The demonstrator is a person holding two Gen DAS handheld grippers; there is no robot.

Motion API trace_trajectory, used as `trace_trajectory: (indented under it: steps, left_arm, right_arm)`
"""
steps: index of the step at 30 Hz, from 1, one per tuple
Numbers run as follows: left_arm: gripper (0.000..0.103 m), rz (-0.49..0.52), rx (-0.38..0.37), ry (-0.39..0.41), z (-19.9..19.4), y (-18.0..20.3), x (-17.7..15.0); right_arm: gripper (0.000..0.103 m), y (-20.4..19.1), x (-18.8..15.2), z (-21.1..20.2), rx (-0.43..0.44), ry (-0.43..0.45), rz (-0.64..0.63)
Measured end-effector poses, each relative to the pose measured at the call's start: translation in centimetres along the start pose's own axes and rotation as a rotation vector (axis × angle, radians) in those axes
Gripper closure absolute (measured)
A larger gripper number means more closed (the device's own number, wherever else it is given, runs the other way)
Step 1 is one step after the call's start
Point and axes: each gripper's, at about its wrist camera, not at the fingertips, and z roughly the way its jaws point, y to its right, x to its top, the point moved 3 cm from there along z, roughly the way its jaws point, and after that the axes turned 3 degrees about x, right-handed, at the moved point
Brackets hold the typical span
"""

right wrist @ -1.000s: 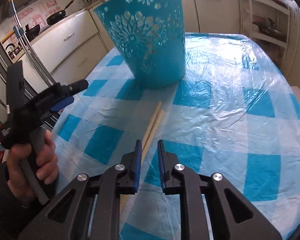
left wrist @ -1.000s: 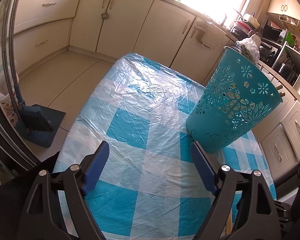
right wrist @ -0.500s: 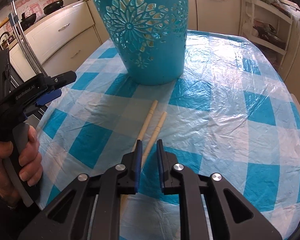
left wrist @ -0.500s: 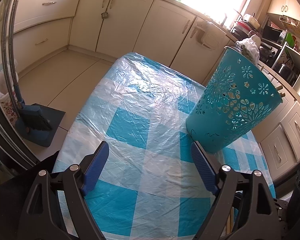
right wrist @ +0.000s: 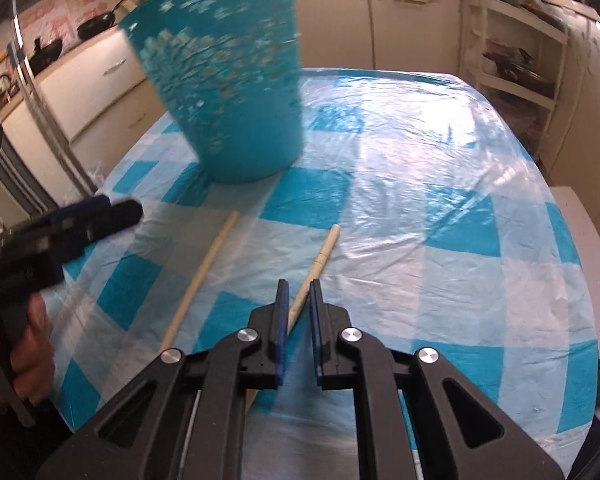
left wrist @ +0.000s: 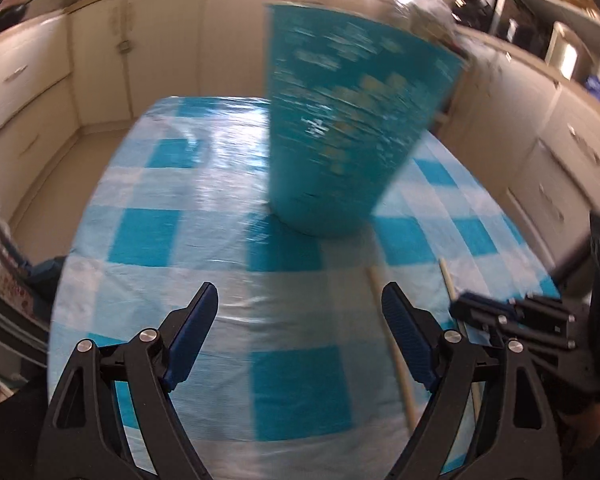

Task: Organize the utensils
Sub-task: 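Return the right gripper to the loose chopsticks on the cloth, then grasp a loose chopstick from the cloth with the left gripper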

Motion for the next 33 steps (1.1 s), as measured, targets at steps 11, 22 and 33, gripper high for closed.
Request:
trace_trajectory:
  steps: [11,22,33]
  left_arm:
    - [0.061,0.119,0.066,-0.102,3.0,4.7,-1.0]
    - [0.098,0.070,-0.014,-0.121,2.0,1.2,-1.5]
    - [0.097,0.120,0.074,-0.127,1.7,0.6,-1.5]
  right_arm:
    - [0.092,1.0,0.2,-0.1,0.069,0.011,0.064]
    - [0.091,-1.5,1.1,1.0,0.014,-0.056,-0.101]
    - [0.090,-2.3,1.2,1.4,-0.006,-0.089,-0.116]
